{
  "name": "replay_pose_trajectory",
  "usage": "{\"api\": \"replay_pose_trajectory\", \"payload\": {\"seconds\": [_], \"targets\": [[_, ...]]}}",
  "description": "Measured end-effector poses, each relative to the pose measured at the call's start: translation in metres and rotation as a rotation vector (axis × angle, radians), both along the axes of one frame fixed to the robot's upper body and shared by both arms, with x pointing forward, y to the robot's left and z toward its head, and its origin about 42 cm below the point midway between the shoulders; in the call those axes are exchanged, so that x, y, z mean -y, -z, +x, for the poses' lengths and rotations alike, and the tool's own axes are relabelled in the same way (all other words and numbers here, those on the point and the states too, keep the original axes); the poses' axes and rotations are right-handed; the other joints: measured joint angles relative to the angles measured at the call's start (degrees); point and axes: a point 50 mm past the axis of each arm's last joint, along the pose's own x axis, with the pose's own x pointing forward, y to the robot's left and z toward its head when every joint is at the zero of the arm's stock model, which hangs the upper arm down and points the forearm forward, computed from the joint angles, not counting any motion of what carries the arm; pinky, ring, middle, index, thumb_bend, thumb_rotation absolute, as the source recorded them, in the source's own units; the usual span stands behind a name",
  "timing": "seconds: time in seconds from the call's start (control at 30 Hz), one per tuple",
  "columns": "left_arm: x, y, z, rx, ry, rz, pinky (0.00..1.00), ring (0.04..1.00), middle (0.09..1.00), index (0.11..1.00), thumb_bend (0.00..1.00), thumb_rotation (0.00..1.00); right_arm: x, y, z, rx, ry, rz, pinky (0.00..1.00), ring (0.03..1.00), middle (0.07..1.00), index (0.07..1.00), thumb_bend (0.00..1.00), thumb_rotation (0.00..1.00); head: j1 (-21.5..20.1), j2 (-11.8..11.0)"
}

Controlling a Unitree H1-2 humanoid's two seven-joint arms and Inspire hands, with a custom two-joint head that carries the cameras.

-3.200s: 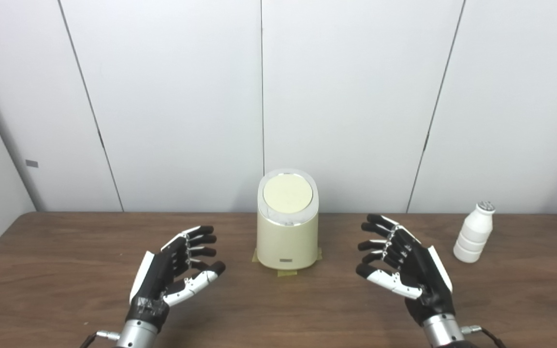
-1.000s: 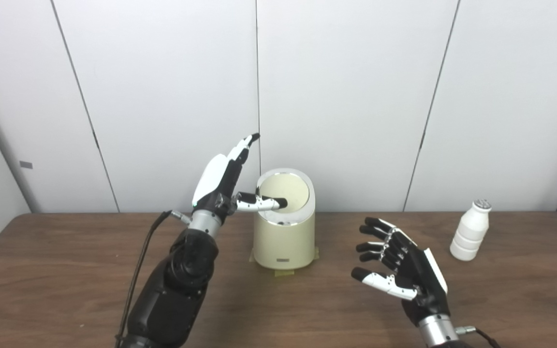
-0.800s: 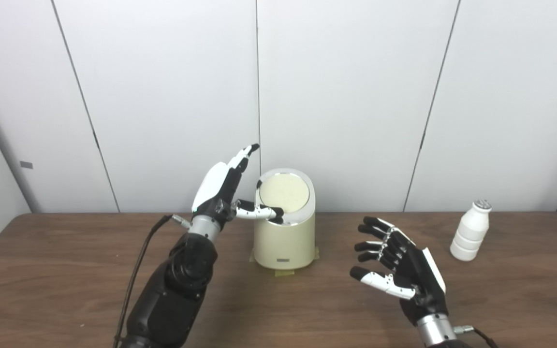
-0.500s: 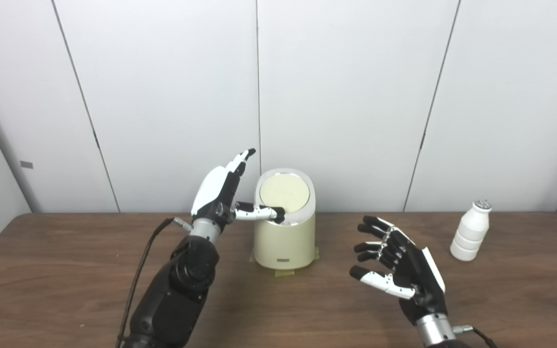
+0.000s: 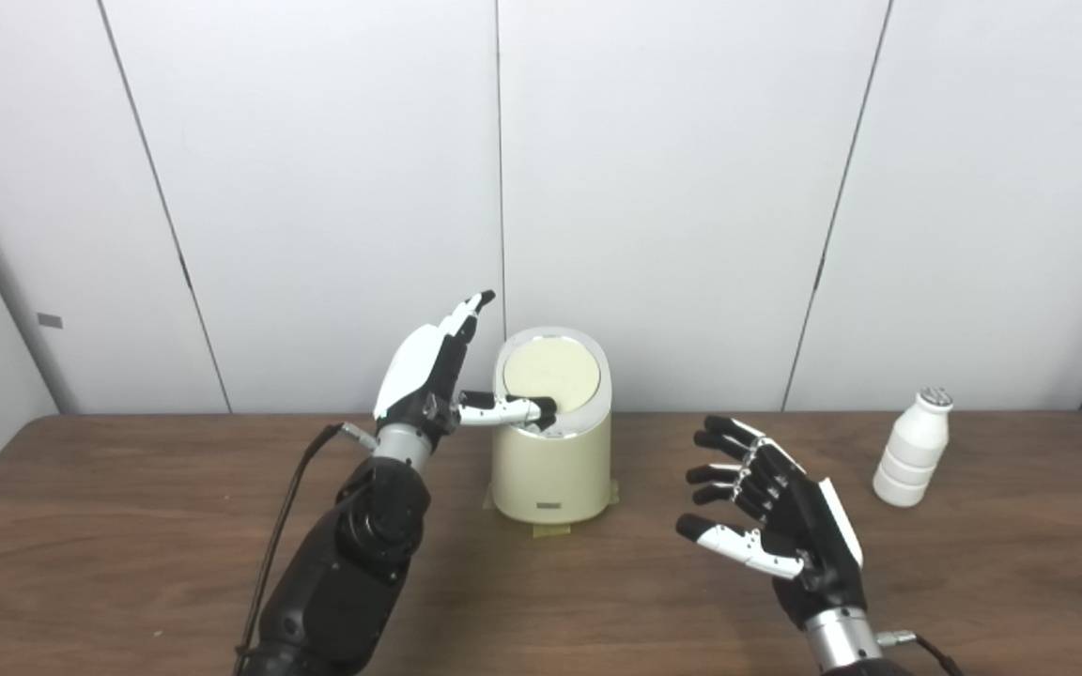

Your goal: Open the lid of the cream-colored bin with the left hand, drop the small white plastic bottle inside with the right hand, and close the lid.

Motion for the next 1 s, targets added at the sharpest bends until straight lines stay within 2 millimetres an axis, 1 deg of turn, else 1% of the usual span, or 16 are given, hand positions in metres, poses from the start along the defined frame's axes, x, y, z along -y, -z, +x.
{"api": "replay_pose_trajectory", "payload": {"seconds": [0.17,0.23,0.33,0.4,0.5,0.73,0.83,1.0], "targets": [[0.001,-0.003,0.003,0.004,-0.003,0.003,0.96,1.0,1.0,1.0,0.8,0.16,0.0,0.0,0.0,0.001,0.0,0.0,0.52,0.614,0.754,0.743,0.79,0.2,0.0,0.0],[0.002,-0.006,0.004,0.01,-0.003,0.005,0.95,1.0,1.0,1.0,0.8,0.16,0.0,0.0,0.0,0.001,0.0,0.0,0.51,0.615,0.755,0.742,0.8,0.2,-0.17,0.17],[0.003,-0.01,0.006,0.018,-0.006,0.009,0.91,1.0,1.0,1.0,0.8,0.17,0.0,0.0,0.0,0.001,0.0,0.001,0.5,0.603,0.742,0.737,0.8,0.19,-0.18,0.26],[0.004,-0.012,0.007,0.023,-0.008,0.01,0.91,1.0,1.0,1.0,0.8,0.17,0.0,0.0,0.0,0.001,-0.001,0.001,0.5,0.6,0.742,0.736,0.8,0.19,-0.18,0.26],[0.005,-0.013,0.008,0.02,-0.012,0.01,0.92,1.0,1.0,1.0,0.79,0.17,-0.001,-0.001,0.0,0.001,-0.003,0.001,0.5,0.597,0.742,0.736,0.79,0.17,-0.26,0.35],[0.005,-0.011,0.009,0.011,-0.018,0.011,0.88,1.0,1.0,1.0,0.78,0.18,-0.004,-0.004,-0.001,0.005,-0.008,0.004,0.5,0.594,0.741,0.732,0.78,0.16,-0.35,0.53],[0.005,-0.011,0.009,0.01,-0.019,0.015,0.9,1.0,1.0,1.0,0.8,0.17,-0.004,-0.005,-0.001,0.006,-0.01,0.005,0.5,0.599,0.746,0.734,0.78,0.16,-0.18,0.62],[0.006,-0.013,0.011,0.005,-0.018,0.074,0.9,1.0,1.0,1.0,0.88,0.16,-0.004,-0.007,-0.001,0.014,-0.01,0.006,0.51,0.604,0.747,0.736,0.78,0.16,-0.18,0.79]]}}
